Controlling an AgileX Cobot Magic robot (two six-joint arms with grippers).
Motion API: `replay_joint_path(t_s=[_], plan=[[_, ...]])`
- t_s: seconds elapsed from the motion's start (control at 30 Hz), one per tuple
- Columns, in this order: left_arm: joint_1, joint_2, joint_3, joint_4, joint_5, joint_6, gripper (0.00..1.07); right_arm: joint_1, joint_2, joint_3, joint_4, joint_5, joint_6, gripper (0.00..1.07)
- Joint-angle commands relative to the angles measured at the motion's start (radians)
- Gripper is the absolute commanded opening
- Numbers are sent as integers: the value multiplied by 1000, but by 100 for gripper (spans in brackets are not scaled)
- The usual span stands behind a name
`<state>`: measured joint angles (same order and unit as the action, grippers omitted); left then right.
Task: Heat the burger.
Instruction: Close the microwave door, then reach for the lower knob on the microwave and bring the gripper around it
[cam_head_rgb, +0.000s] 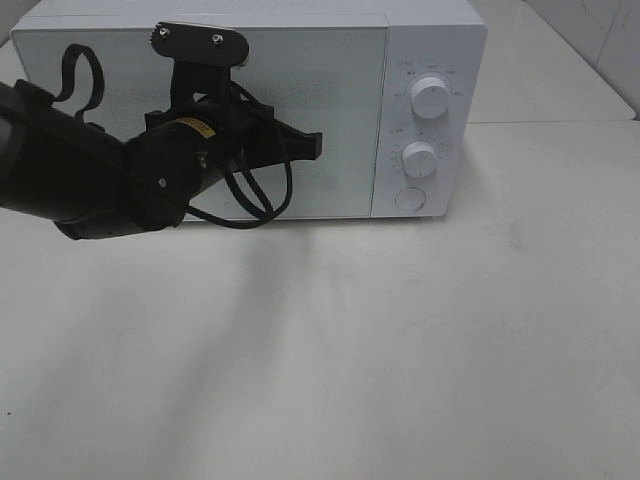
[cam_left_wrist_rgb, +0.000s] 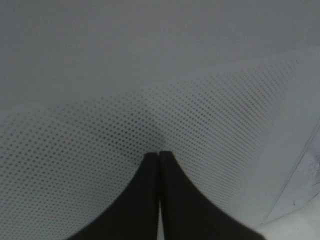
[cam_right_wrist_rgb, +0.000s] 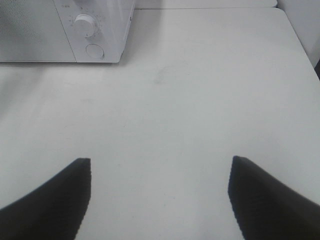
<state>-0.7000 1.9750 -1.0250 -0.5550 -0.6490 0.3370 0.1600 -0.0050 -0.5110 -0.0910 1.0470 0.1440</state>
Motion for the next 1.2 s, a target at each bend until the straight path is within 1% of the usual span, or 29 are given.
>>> replay_joint_path(t_s=[0.03,0.07,0.1,0.17,0.2,0.23,0.3,0.33,0.4,0.43,0.47,0.5,0.53,0.57,0.6,0.63,0.67,0.73,0.77,0.83,0.87,0.93,0.97,1.03,1.07,1.1,1.13,1.17,1.2], plan=[[-6,-42,23,-37,-45,-1,0,-7,-26,1,-1,-8,-3,72],[-6,-42,23,-37,-45,-1,0,-7,-26,1,-1,-8,-3,72],[-22,-67,59,-37,-47,-1,0,-7,-26,1,-1,-8,-3,72],[-31,-80,80,-37,-48,-1,0,-7,-26,1,-1,-8,-3,72],[-48,-106,117,-37,-38,-1,0,-7,-26,1,-1,-8,-3,72],[-48,-106,117,-37,-38,-1,0,-7,-26,1,-1,-8,-3,72],[-68,-152,161,-38,27,-1,0,-7,-26,1,-1,-8,-3,72],[-68,-152,161,-38,27,-1,0,-7,-26,1,-1,-8,-3,72],[-70,-192,187,-36,163,-1,18,-7,-26,1,-1,-8,-3,72],[-70,-192,187,-36,163,-1,18,-7,-26,1,-1,-8,-3,72],[-70,-211,193,-37,255,-1,42,-7,-26,1,-1,-8,-3,72],[-70,-218,194,-39,303,-1,59,-7,-26,1,-1,-8,-3,72],[-70,-218,194,-39,303,-1,59,-7,-26,1,-1,-8,-3,72],[-70,-229,194,-48,378,-5,92,-7,-26,1,-1,-8,-3,72],[-70,-234,194,-49,423,-8,102,-7,-26,1,-1,-8,-3,72],[-70,-234,194,-49,423,-8,102,-7,-26,1,-1,-8,-3,72],[-70,-246,194,-49,519,-10,101,-7,-26,1,-1,-8,-3,72],[-70,-256,194,-44,603,-9,98,-7,-26,1,-1,-8,-3,72],[-70,-256,194,-44,603,-9,98,-7,-26,1,-1,-8,-3,72],[-65,-277,193,-10,755,-9,98,-7,-26,1,-1,-8,-3,72],[-65,-277,193,-10,755,-9,98,-7,-26,1,-1,-8,-3,72],[-51,-314,193,31,924,-9,98,-7,-26,1,-1,-8,-3,72],[-51,-314,193,31,924,-9,98,-7,-26,1,-1,-8,-3,72],[-12,-363,193,32,1080,-9,98,-7,-26,1,-1,-8,-3,72],[-12,-363,193,32,1080,-9,98,-7,-26,1,-1,-8,-3,72],[37,-402,193,32,1172,-10,98,-7,-26,1,-1,-8,-3,72],[37,-402,193,32,1172,-10,98,-7,-26,1,-1,-8,-3,72],[98,-445,193,32,1269,-10,98,-7,-26,1,-1,-8,-3,72],[126,-462,193,33,1316,-10,98,-7,-26,1,-1,-8,-3,72]])
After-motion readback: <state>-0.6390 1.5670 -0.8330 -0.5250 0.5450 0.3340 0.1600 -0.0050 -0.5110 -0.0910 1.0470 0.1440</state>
